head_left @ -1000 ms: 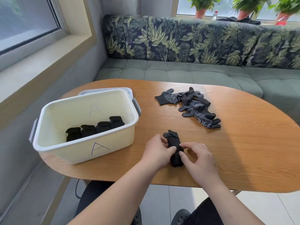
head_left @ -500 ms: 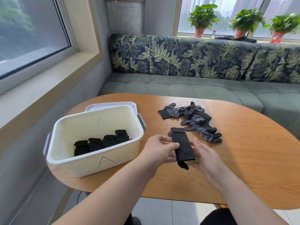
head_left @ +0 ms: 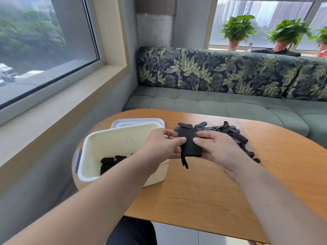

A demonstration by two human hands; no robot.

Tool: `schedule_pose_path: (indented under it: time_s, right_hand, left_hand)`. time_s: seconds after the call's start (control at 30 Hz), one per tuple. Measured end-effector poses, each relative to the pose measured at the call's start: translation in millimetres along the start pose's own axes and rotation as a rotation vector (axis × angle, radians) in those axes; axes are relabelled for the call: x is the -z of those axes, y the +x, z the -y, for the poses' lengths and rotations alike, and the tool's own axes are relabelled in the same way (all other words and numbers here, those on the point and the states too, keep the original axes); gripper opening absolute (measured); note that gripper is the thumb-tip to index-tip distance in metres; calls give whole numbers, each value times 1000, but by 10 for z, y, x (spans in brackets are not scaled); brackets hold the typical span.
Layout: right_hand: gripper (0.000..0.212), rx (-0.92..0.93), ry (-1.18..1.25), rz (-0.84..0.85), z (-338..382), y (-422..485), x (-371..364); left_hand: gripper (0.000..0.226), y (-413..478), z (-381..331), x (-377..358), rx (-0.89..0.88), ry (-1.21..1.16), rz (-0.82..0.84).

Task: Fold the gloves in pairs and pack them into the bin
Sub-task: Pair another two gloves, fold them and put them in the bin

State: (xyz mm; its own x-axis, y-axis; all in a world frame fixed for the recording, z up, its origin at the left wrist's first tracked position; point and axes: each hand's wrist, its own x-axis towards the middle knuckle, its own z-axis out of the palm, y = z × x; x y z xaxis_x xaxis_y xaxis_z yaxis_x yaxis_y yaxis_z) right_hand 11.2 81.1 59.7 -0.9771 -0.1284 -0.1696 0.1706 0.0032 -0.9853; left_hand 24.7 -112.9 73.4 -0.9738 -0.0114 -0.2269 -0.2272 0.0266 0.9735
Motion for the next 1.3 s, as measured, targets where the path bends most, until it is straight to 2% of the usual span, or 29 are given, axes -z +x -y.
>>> schedule_pose_path:
  time_s: [0.13,0.3,0.63,0.8,0.93,1.1,1.3]
  right_hand:
    - [26,19,-59,-24,104,186,-307]
    - [17,58,-178,71,168,357,-747]
    - [13,-14,-300,199,6,602,-1314]
    - [13,-8,-503,208,-160,717,-1498]
    - [12,-5,-716,300,-211,738,-1746]
    - [13,-18,-892,381,-248,725,-2098]
    - [17,-61,-943,442,-276,756,-2421]
  left_hand:
    - [28,98,-88,364,-15,106,-11]
    - [16,179,-126,866,-53,244,-57]
    - [20,184,86,1596,-72,574,-116]
    - [20,133,158,1824,-197,900,-219]
    - [35,161,303,2015,-253,1025,-276]
    - [52,248,584,2149,-271,879,-449]
    - [52,220,604,2114,-290,684,-493]
